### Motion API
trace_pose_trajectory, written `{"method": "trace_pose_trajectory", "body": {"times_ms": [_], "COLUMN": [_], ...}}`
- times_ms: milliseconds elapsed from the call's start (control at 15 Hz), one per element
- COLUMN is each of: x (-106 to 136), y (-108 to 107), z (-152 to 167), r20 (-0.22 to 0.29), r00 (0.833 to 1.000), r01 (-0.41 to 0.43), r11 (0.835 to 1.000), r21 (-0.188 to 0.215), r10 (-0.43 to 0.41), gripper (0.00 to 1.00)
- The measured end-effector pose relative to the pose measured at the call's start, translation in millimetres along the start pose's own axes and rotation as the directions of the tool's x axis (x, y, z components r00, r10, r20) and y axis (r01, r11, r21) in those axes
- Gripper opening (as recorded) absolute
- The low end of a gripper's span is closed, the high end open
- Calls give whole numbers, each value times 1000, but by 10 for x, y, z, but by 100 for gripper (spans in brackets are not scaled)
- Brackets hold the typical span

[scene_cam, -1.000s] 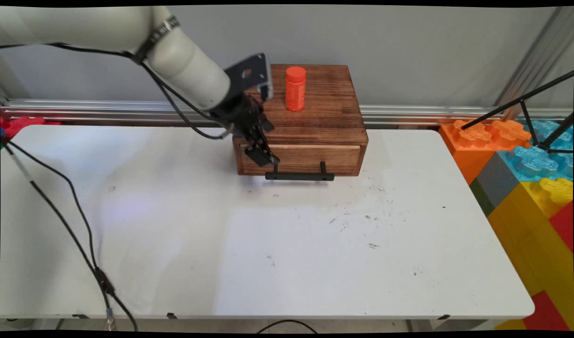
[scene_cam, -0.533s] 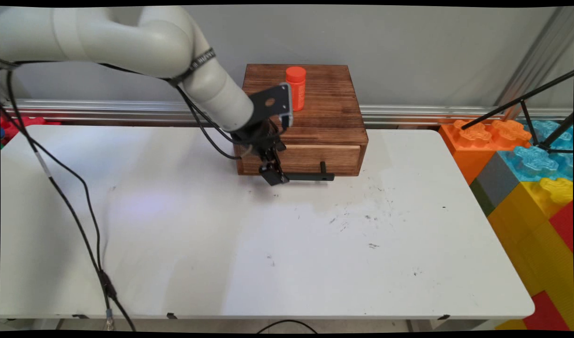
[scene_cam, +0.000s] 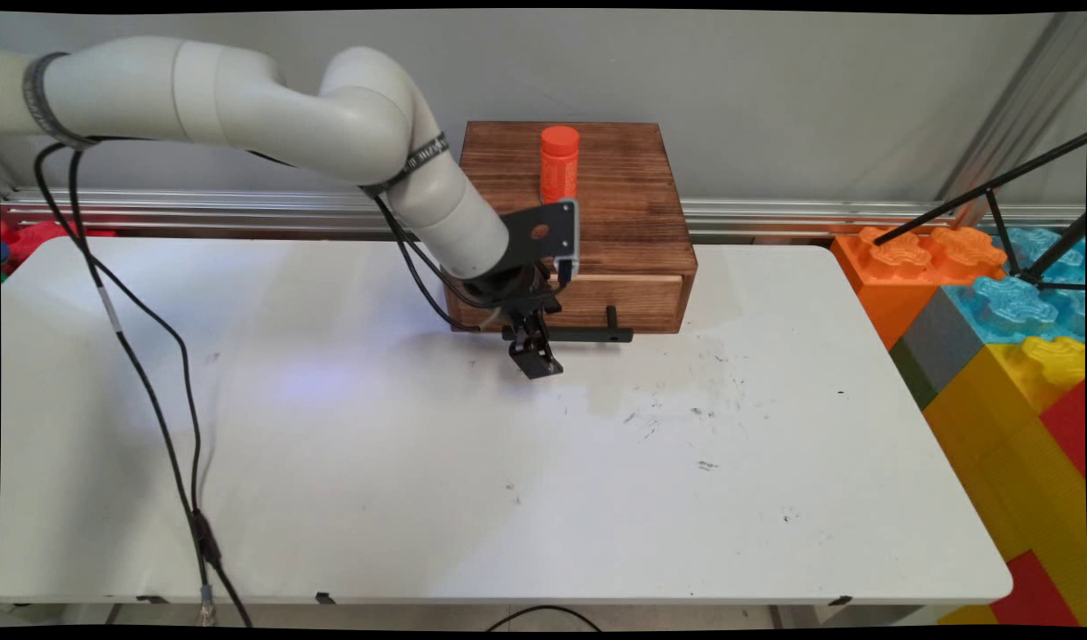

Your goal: Open the drawer

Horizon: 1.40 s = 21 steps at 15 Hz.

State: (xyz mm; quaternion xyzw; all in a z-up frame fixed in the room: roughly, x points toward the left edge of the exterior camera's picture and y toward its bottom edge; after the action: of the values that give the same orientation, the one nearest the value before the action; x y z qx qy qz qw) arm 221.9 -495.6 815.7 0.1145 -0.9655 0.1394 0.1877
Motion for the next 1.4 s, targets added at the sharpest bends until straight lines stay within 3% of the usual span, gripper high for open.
{"method": "trace_pose_trajectory", "body": {"times_ms": [533,1400], "x": [32,60], "y": [31,88], "z": [274,536], "r20": [-2,4], "r00": [999,998], "r01": [-51,-66], "r11": [999,996], "r21": [-10,-52], "r10": [51,66], "gripper": [100,100]}}
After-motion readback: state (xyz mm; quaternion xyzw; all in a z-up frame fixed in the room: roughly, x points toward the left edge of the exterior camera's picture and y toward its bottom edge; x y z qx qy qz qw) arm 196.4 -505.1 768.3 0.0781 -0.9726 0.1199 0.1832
